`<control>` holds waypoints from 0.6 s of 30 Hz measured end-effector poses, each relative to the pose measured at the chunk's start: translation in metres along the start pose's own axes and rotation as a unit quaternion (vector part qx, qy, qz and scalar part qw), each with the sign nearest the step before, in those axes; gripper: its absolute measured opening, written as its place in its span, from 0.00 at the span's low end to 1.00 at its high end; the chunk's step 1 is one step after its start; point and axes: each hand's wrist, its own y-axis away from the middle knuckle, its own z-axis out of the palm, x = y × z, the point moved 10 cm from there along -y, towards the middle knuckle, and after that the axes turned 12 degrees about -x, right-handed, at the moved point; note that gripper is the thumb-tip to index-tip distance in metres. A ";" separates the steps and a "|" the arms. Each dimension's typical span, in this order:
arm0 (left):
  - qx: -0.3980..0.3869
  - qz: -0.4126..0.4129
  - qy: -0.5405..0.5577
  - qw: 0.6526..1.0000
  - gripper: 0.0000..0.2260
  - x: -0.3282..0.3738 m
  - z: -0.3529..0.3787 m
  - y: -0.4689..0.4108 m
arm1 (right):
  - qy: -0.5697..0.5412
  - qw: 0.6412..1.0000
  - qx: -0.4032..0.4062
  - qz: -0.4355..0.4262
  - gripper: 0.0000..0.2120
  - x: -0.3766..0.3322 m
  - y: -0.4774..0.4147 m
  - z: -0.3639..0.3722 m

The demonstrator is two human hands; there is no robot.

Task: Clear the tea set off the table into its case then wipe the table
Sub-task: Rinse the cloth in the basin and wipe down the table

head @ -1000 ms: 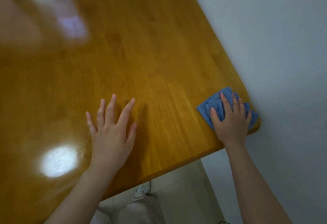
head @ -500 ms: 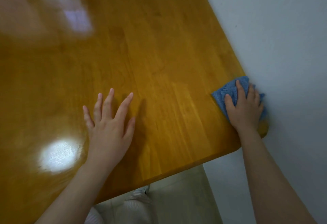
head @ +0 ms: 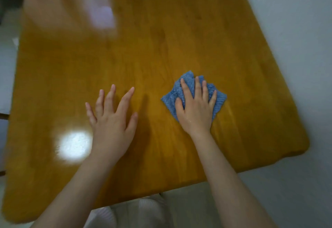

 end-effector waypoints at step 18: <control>-0.009 0.006 -0.045 0.999 0.25 -0.216 -0.102 0.020 | -0.029 1.000 0.006 0.005 0.29 -0.291 0.072 0.061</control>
